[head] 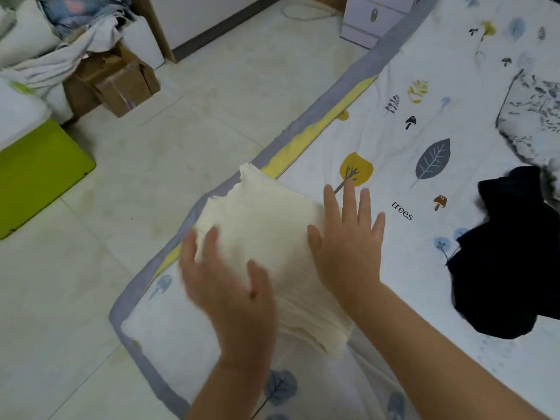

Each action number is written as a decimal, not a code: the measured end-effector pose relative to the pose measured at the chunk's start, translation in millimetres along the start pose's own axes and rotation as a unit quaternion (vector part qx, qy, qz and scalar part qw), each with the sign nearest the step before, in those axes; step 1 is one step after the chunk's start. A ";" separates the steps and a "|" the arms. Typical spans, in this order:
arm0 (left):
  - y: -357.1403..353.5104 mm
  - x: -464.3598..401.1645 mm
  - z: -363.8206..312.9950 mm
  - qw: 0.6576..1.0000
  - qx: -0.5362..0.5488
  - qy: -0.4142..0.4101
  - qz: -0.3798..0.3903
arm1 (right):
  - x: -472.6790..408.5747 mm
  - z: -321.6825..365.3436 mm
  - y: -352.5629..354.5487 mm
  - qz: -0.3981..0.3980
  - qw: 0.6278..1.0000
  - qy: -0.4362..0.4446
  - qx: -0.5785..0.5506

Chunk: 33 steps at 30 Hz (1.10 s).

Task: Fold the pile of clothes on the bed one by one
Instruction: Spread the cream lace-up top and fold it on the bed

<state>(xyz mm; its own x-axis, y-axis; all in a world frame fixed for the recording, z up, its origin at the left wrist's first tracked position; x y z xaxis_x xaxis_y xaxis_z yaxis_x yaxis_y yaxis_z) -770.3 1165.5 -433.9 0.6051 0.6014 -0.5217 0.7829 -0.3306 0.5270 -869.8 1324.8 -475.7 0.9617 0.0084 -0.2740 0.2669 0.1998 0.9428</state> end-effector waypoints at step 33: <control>-101.5 -16.9 -70.8 0.837 -0.077 -0.136 0.525 | 39.7 -60.4 71.6 0.143 0.949 -0.164 -0.230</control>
<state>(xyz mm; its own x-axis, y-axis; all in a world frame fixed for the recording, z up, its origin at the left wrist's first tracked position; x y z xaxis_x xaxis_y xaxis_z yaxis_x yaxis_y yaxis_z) -870.2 1240.3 -431.1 0.9747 -0.1556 0.1604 -0.2154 -0.4627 0.8599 -816.3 1398.7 -430.6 0.9784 -0.1641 0.1254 0.0093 0.6418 0.7668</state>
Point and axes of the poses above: each hand's wrist, its own x-axis away from the middle knuckle, its own y-axis out of the back of the hand, z = x × y, the point moved 9 cm from there along -x, towards the middle knuckle, and after that the axes turned 9 degrees about -z, right-handed, at the moved point
